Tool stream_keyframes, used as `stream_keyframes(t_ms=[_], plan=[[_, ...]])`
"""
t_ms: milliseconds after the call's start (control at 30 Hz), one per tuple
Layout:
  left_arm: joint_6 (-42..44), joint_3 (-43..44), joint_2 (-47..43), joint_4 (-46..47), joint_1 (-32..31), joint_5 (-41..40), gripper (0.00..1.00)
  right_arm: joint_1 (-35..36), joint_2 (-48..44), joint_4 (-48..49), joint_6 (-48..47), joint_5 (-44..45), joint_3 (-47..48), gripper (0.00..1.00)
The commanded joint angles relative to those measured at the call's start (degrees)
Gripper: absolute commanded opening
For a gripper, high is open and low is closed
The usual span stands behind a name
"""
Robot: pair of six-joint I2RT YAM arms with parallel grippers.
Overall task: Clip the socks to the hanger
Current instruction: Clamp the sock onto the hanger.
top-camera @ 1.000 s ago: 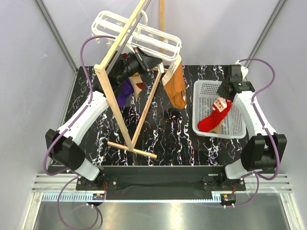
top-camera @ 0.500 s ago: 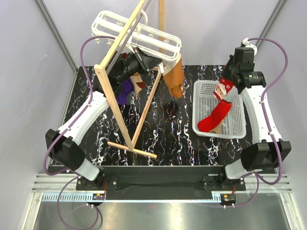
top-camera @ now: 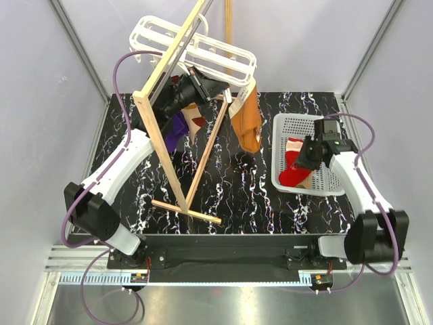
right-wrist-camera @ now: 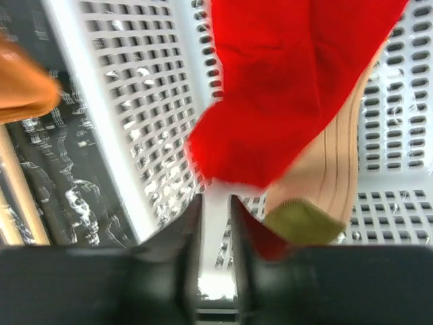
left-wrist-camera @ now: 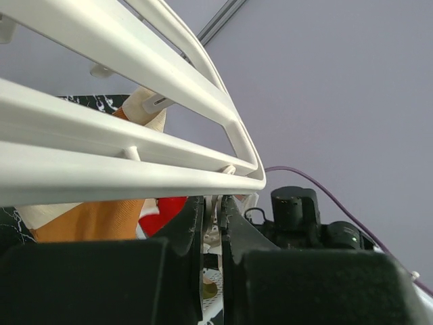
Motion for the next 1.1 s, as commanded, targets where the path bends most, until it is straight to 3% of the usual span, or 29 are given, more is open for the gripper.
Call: stream_keyframes(t_ms=[0, 33, 167, 267, 400, 667, 1067], plan=[[-0.45, -0.25, -1.52, 1.01, 0.44, 0.37, 0.00, 0.29, -8.92, -0.91, -0.08, -0.34, 2.26, 0.32], [-0.45, -0.25, -1.35, 1.01, 0.35, 0.28, 0.00, 0.29, -9.37, -2.05, 0.01, 1.05, 3.05, 0.44], [-0.28, 0.01, -1.17, 0.83, 0.44, 0.37, 0.00, 0.38, -5.44, -4.16, -1.39, 5.27, 8.15, 0.62], [0.16, -0.16, -1.61, 0.57, 0.35, 0.11, 0.00, 0.29, -1.13, -3.73, -2.89, 5.37, 12.81, 0.63], [0.25, -0.07, -1.69, 0.48, 0.44, 0.02, 0.00, 0.38, 7.40, -0.13, -0.96, 7.29, 17.55, 0.62], [-0.10, -0.25, -1.43, 0.66, 0.35, 0.37, 0.00, 0.38, 25.93, 0.84, 6.86, 17.41, 27.14, 0.50], [-0.28, -0.78, -1.52, 0.92, 0.44, 0.72, 0.00, 0.29, 37.82, 3.65, 16.88, 23.74, 32.42, 0.50]])
